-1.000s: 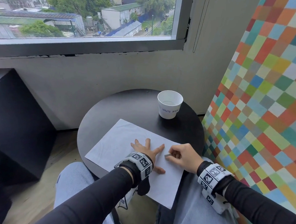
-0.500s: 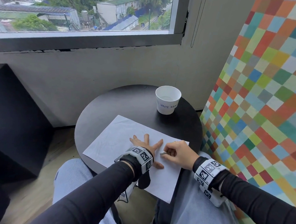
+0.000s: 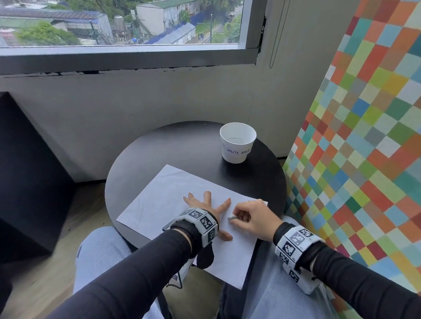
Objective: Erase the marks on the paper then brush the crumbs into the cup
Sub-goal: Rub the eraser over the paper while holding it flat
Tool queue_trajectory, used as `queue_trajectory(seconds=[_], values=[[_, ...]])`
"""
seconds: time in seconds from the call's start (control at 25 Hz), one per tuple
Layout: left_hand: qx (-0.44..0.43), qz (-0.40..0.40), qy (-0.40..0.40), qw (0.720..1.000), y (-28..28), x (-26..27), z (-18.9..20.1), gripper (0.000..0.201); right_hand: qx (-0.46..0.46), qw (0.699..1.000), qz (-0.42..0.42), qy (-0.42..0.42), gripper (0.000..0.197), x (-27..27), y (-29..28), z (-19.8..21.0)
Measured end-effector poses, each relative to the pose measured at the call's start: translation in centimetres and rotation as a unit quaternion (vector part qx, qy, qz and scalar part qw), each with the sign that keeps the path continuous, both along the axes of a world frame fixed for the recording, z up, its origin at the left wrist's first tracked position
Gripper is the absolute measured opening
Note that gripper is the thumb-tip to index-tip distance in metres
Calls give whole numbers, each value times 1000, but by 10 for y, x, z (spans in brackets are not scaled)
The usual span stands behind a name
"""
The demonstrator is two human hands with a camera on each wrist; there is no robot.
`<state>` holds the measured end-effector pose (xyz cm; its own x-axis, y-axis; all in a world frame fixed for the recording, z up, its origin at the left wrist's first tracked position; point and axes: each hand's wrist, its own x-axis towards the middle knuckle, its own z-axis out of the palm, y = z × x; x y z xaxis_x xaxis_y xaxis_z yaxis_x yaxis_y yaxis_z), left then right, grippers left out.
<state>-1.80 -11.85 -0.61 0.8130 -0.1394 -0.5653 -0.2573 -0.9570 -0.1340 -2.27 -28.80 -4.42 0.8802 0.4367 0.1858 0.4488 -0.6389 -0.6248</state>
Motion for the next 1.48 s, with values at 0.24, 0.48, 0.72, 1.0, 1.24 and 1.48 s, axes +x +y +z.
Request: queue_trajectory(seconds=[0.24, 0.48, 0.72, 1.0, 1.24, 1.48], values=[[-3, 6, 4, 1000, 0, 0, 0, 108, -8, 1000, -16, -8, 17, 0, 1, 3], [3, 8, 5, 1000, -1, -1, 2, 108, -9, 999, -51, -2, 20, 2, -4, 4], [6, 14, 8, 1000, -3, -1, 2, 108, -8, 998, -55, 5, 20, 2, -3, 4], [7, 13, 3, 1000, -3, 0, 0, 108, -13, 998, -55, 7, 19, 1, -5, 3], [9, 16, 4, 1000, -4, -1, 1, 108, -8, 997, -72, 9, 22, 2, -9, 4], [14, 13, 3, 1000, -6, -2, 2, 109, -5, 998, -67, 16, 21, 2, -12, 4]])
